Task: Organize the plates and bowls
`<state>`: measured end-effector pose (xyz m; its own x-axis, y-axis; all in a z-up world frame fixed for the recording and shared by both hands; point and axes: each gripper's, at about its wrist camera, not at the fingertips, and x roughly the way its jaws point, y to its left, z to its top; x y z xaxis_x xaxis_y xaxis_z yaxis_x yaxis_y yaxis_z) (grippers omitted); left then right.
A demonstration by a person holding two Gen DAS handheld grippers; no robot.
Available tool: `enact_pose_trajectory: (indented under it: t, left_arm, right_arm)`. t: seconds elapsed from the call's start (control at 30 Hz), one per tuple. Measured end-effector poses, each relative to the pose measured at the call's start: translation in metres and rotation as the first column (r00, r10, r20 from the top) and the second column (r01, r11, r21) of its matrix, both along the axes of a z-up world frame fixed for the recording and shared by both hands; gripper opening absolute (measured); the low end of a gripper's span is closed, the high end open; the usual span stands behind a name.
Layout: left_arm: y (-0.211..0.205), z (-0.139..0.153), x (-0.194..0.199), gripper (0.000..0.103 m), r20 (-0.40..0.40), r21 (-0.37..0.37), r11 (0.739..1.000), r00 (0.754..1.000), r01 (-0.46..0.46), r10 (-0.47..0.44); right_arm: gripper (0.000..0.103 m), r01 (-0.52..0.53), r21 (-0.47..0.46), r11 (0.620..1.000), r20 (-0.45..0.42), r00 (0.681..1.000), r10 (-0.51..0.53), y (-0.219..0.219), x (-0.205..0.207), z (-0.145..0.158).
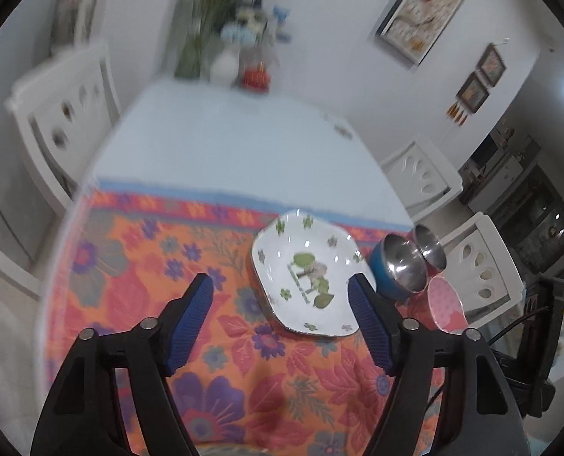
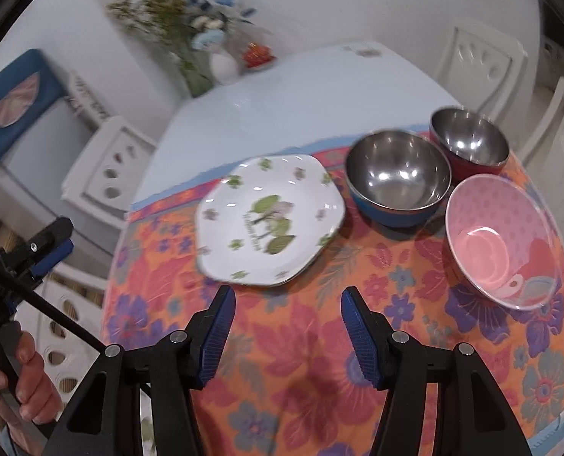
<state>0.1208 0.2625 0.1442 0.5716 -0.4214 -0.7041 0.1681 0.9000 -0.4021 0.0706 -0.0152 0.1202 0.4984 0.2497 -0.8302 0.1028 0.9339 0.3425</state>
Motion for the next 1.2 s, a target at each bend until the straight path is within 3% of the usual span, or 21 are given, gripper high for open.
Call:
enact_pose_trajectory:
  t: [0.1, 0.2, 0.47, 0.6, 0.7, 0.77, 0.93, 1.07, 1.2]
  left_arm:
    - [-0.013, -0.035, 0.025, 0.063, -0.081, 0.023, 1.0, 0.997, 0.014, -0.012]
    - [-0.027, -0.062, 0.045, 0.048, -0.142, 0.044, 0.998, 0.989, 0.038, -0.032]
    - [-0.048, -0.114, 0.08, 0.039, -0.267, 0.059, 0.997, 0.963, 0.057, -0.039]
    - [-0.056, -0.12, 0.082, 0.039, -0.264, 0.07, 0.995, 0.963, 0.078, -0.057]
    - [-0.061, -0.119, 0.084, 0.022, -0.258, 0.064, 0.993, 0.963, 0.099, -0.079]
    - [-0.063, -0.119, 0.085, 0.018, -0.258, 0.077, 0.991, 0.962, 0.106, -0.083]
    - [-0.053, -0.117, 0.088, 0.013, -0.258, 0.066, 0.993, 0.963, 0.095, -0.075]
    - [-0.038, -0.113, 0.092, 0.013, -0.245, 0.079, 0.994, 0.968, 0.071, -0.05]
    - [-0.029, -0.113, 0.098, 0.014, -0.258, 0.063, 0.994, 0.964, 0.087, -0.068]
  right_arm:
    - [0.053, 0.02, 0.01, 1.0, -0.051, 0.998, -0.02, -0.007, 0.023, -0.024]
    - [0.05, 0.032, 0.019, 0.999, -0.091, 0.995, -0.03, -0.011, 0.042, -0.044]
    - [0.04, 0.006, 0.021, 1.0, -0.138, 0.99, -0.003, -0.011, 0.071, -0.077]
    - [0.032, -0.022, 0.016, 1.0, -0.134, 0.991, 0.024, -0.006, 0.078, -0.084]
    - [0.025, -0.058, -0.001, 0.998, -0.126, 0.99, 0.058, 0.003, 0.082, -0.085]
    - [0.025, -0.07, -0.055, 0.996, -0.122, 0.991, 0.062, 0.01, 0.081, -0.083]
    - [0.025, -0.05, -0.04, 0.998, -0.137, 0.99, 0.044, 0.019, 0.078, -0.079]
    - [0.027, -0.042, 0.024, 0.999, -0.141, 0.989, 0.045, 0.041, 0.067, -0.072]
    - [0.031, 0.013, 0.16, 0.987, -0.197, 0.98, 0.019, 0.039, 0.059, -0.083]
